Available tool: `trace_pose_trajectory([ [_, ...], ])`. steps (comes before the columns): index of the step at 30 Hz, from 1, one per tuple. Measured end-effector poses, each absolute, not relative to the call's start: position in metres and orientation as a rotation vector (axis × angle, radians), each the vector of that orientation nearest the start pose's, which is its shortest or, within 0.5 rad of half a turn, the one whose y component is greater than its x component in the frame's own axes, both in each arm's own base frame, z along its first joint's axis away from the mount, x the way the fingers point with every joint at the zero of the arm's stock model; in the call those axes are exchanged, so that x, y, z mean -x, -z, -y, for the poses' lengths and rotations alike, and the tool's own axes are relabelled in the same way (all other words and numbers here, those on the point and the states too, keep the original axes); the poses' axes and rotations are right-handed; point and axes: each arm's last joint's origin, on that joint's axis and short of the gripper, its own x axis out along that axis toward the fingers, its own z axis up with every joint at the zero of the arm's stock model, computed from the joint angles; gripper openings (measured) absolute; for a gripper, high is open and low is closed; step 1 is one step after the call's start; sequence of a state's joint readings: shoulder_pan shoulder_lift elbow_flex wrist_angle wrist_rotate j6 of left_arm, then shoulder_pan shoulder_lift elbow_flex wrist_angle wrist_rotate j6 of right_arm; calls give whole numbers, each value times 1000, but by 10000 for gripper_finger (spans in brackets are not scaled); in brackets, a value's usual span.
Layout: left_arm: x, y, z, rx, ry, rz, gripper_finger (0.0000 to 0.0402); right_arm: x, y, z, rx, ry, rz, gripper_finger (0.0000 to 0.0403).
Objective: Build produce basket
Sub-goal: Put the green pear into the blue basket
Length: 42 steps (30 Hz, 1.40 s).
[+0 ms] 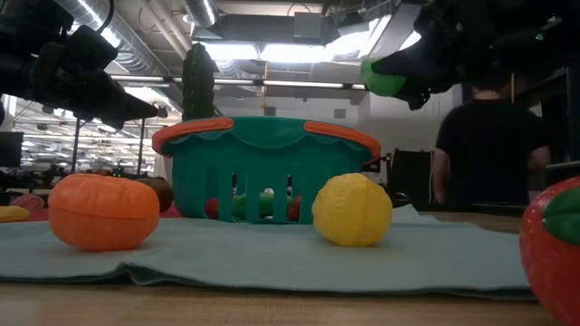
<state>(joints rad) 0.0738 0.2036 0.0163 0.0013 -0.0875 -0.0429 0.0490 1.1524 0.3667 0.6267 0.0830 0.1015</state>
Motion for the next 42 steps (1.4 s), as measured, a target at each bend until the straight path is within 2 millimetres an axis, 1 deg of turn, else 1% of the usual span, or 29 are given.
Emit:
trace_pose_trajectory([
  [6,-108,-152,-11,42,-165,-183,8,-232,-205,-3,-67,67,-150,219],
  [11,-108,-152,-10,41,-164,-183,8,-245,-206,1,-63,44,-167,219],
  [17,-108,-152,-10,41,-164,-182,8,-271,-204,5,-46,-37,-202,219],
  [24,-108,-152,-10,41,-161,-183,8,-307,-210,11,-20,-166,-208,219],
  [30,-108,-152,-10,41,-161,-183,8,-330,-210,20,-17,-262,-212,219],
  [32,-108,-152,-10,41,-161,-184,8,-336,-209,23,-25,-283,-229,219],
  [36,-108,-152,-10,41,-161,-183,8,-349,-210,27,-23,-294,-321,219],
  [40,-108,-152,-10,41,-160,-183,8,-364,-219,28,20,-310,-391,219],
  [42,-108,-152,-10,41,-161,-183,8,-371,-221,29,42,-323,-453,219],
])
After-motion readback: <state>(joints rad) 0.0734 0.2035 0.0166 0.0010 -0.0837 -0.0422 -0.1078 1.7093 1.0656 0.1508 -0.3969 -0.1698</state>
